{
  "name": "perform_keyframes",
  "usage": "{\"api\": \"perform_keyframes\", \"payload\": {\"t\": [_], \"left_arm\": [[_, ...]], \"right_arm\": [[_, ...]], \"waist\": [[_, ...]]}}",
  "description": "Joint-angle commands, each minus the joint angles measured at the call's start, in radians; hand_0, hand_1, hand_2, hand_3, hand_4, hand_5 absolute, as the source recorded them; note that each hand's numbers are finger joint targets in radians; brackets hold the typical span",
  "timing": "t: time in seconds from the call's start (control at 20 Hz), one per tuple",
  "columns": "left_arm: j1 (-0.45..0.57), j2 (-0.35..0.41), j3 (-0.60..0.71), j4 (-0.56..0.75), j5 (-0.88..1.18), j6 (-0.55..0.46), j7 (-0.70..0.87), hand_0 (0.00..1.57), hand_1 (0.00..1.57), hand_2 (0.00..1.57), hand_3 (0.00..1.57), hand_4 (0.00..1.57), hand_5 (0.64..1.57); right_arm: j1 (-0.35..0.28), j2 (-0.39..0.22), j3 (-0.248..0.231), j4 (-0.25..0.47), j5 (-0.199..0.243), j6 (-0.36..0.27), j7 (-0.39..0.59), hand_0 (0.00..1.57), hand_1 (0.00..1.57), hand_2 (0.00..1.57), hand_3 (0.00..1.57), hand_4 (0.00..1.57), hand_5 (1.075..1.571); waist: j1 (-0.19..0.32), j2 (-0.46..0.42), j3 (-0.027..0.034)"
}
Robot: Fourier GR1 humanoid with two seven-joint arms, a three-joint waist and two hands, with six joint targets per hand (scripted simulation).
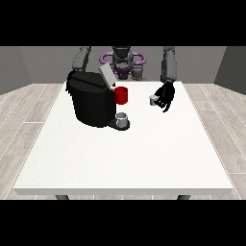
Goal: Insert the coffee pod into the coffee machine and close the lid
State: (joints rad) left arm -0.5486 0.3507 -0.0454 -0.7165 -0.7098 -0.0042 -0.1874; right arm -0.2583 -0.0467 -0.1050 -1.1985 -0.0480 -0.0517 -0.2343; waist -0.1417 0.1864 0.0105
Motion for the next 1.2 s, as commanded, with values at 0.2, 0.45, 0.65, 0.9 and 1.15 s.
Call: {"api": "perform_keyframes", "payload": {"t": [0.2,0.45,0.65,0.9,1.15], "left_arm": [[0.007,-0.076,0.003,0.020,0.009,0.018,-0.111,1.37,1.37,1.42,1.37,0.68,1.571],[-0.085,-0.070,0.048,0.025,0.050,-0.065,-0.085,1.44,1.44,1.42,1.31,0.61,1.571],[-0.039,-0.069,0.050,0.009,0.052,-0.099,-0.079,1.51,1.51,1.44,1.30,0.57,1.571],[-0.108,-0.103,0.067,-0.046,0.085,-0.169,-0.012,1.42,1.42,1.41,1.33,0.57,1.571],[-0.107,-0.073,0.084,-0.076,0.104,-0.244,-0.005,1.36,1.36,1.38,1.33,0.56,1.571]], "right_arm": [[0.032,-0.026,-0.033,0.035,-0.029,0.024,-0.032,0.00,0.00,0.00,0.00,0.30,1.571],[-0.017,-0.009,-0.010,0.048,-0.008,-0.010,0.016,0.00,0.00,0.00,0.00,0.28,1.571],[0.080,-0.009,0.025,0.034,0.013,0.003,0.036,0.00,0.00,0.00,0.00,0.26,1.571],[0.072,-0.040,0.000,0.076,0.002,0.038,-0.032,0.00,0.00,0.00,0.00,0.27,1.571],[0.080,-0.067,-0.008,0.030,-0.019,0.049,0.050,0.00,0.00,0.00,0.00,0.31,1.571]], "waist": [[0.017,-0.031,-0.0106],[0.028,-0.044,-0.0107],[0.035,-0.137,-0.0107],[0.038,-0.150,-0.0105],[0.033,-0.189,-0.0106]]}}
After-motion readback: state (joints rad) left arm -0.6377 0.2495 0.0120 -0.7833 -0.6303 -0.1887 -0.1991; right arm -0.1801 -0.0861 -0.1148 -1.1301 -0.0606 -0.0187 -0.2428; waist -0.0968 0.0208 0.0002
